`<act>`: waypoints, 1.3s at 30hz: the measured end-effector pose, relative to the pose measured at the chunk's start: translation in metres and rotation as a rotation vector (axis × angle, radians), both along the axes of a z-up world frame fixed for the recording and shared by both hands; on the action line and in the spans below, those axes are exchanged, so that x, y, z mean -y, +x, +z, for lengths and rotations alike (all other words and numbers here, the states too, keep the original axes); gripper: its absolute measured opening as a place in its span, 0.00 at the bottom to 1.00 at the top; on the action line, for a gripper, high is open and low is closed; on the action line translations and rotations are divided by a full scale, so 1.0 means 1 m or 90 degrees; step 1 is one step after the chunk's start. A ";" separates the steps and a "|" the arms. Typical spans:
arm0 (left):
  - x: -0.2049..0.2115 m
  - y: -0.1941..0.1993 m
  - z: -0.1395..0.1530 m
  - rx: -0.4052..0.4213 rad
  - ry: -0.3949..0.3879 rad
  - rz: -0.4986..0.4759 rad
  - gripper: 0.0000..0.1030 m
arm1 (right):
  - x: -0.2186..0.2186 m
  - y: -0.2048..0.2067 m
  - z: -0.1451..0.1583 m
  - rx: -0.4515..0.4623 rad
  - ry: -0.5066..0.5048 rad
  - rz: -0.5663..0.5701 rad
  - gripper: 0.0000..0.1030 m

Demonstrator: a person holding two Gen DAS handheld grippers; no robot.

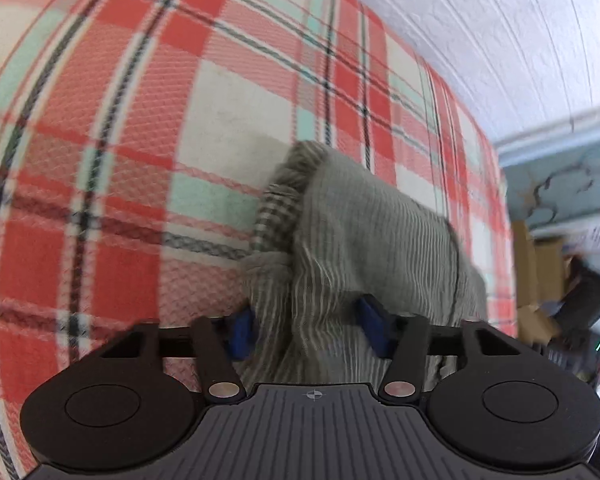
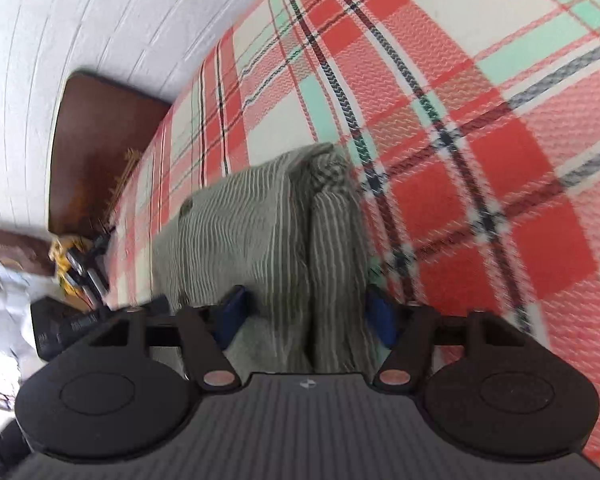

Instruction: Fold clothes

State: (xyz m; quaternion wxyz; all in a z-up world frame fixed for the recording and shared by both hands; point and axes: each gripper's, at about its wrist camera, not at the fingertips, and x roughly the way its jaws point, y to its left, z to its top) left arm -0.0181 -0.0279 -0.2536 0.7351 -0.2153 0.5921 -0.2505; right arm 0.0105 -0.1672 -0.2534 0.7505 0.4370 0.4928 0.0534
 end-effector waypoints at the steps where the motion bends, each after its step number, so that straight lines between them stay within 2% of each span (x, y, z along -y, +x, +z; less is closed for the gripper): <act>1: 0.003 0.000 0.003 0.010 0.006 -0.008 0.21 | -0.001 0.003 -0.001 -0.002 0.007 -0.001 0.26; 4: 0.010 0.001 0.020 0.044 0.017 -0.028 0.15 | -0.005 0.004 0.008 0.002 0.019 0.007 0.19; 10: 0.026 0.044 0.063 0.121 0.015 -0.098 0.15 | -0.010 -0.018 0.039 0.037 0.058 -0.057 0.18; 12: 0.042 0.069 0.075 0.146 0.025 -0.149 0.15 | -0.016 -0.024 0.044 0.039 0.077 -0.091 0.18; 15: 0.078 0.104 0.080 0.171 0.073 -0.262 0.16 | -0.031 -0.028 0.039 0.016 0.111 -0.128 0.19; 17: 0.104 0.123 0.074 0.175 0.116 -0.333 0.19 | -0.044 -0.026 0.029 -0.012 0.113 -0.137 0.23; 18: 0.114 0.130 0.065 0.162 0.137 -0.352 0.24 | -0.050 -0.024 0.023 -0.028 0.110 -0.139 0.25; 20: 0.121 0.140 0.048 0.140 0.165 -0.359 0.44 | -0.058 -0.021 0.014 -0.064 0.096 -0.140 0.33; 21: 0.124 0.144 0.040 0.129 0.176 -0.361 0.48 | -0.059 -0.021 0.013 -0.072 0.086 -0.137 0.37; 23: 0.115 0.148 0.038 0.114 0.147 -0.341 0.48 | -0.055 -0.021 0.018 -0.065 0.073 -0.119 0.41; 26: 0.091 0.149 0.055 0.136 0.113 -0.307 0.52 | -0.045 -0.022 0.034 -0.040 0.018 -0.078 0.43; 30: 0.048 0.148 0.080 0.153 0.104 -0.222 0.58 | -0.022 -0.009 0.052 0.010 -0.039 -0.040 0.44; 32: 0.028 0.141 0.088 0.148 0.100 -0.170 0.58 | -0.010 0.003 0.057 0.033 -0.055 -0.029 0.48; 34: 0.013 0.123 0.094 0.143 0.092 -0.133 0.63 | -0.001 0.017 0.060 0.055 -0.070 -0.007 0.48; 39: -0.007 0.055 0.089 0.102 0.090 -0.044 0.63 | 0.010 0.058 0.056 0.079 -0.104 0.083 0.49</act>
